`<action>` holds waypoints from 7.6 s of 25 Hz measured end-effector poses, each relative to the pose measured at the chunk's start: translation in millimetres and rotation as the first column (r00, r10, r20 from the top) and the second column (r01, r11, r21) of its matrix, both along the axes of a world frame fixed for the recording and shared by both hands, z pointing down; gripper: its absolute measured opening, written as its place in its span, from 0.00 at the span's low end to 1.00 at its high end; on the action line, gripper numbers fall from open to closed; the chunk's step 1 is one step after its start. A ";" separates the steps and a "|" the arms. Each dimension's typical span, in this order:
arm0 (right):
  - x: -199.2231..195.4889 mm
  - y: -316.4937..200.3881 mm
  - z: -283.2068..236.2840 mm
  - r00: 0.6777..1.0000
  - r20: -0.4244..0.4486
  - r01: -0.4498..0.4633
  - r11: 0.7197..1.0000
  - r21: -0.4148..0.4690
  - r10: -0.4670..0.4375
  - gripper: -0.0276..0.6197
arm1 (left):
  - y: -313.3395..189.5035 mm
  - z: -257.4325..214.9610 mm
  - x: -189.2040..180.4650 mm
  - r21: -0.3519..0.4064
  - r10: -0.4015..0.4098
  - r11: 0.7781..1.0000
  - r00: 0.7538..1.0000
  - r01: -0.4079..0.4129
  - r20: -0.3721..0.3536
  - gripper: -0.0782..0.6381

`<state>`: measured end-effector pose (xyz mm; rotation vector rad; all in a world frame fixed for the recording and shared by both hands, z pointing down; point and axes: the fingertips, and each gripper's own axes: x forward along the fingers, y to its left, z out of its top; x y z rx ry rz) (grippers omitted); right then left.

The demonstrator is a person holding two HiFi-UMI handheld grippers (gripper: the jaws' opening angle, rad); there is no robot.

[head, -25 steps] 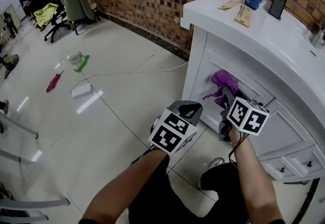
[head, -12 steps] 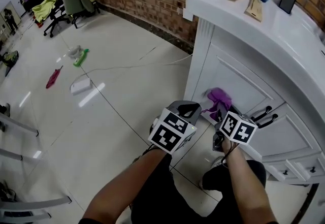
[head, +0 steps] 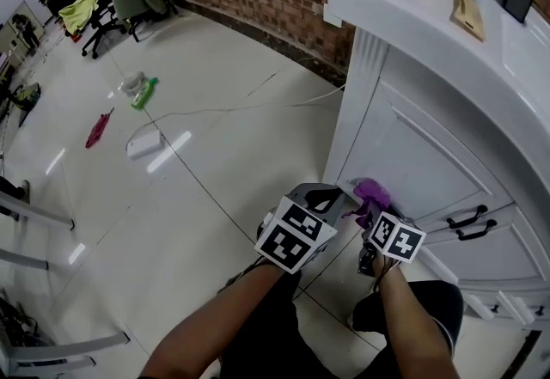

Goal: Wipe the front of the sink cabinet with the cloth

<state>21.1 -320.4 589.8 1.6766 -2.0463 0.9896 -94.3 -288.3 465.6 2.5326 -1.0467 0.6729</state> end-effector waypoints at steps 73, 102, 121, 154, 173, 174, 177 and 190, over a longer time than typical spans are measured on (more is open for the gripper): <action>-65.0 -27.1 -312.5 0.994 -0.047 0.109 0.848 0.518 -0.099 0.22 | 41.3 -123.9 -31.0 0.221 -0.068 0.973 0.997 0.060 0.029 0.12; -73.7 -38.7 -102.9 0.984 -0.081 0.180 0.904 0.389 -0.161 0.22 | 1.1 -18.1 -33.7 0.041 -0.077 0.996 0.994 0.074 0.076 0.12; -70.9 -35.0 62.1 0.986 -0.065 0.158 0.983 0.093 -0.153 0.22 | -7.4 59.0 -26.3 -0.101 -0.057 0.993 0.993 0.067 0.103 0.12; -80.9 -6.9 -14.3 0.955 -0.074 0.295 0.945 0.140 -0.287 0.22 | 9.0 3.1 -30.3 0.031 -0.100 0.995 0.994 0.099 0.039 0.12; -27.8 146.8 -326.8 0.963 -0.127 0.266 0.759 0.594 -0.238 0.23 | 145.9 -224.0 11.3 0.390 0.002 0.919 0.986 0.064 -0.168 0.12; -24.9 159.1 -336.8 0.964 -0.126 0.261 0.751 0.607 -0.233 0.23 | 157.2 -233.7 13.6 0.400 0.010 0.914 0.984 0.063 -0.179 0.12; -19.4 196.9 -363.5 0.965 -0.134 0.258 0.722 0.642 -0.225 0.23 | 191.0 -256.1 18.8 0.422 0.031 0.905 0.978 0.061 -0.208 0.12; -10.5 347.0 -418.3 0.965 -0.127 0.244 0.611 0.754 -0.229 0.23 | 313.9 -301.9 31.0 0.508 0.039 0.855 0.965 0.103 -0.261 0.12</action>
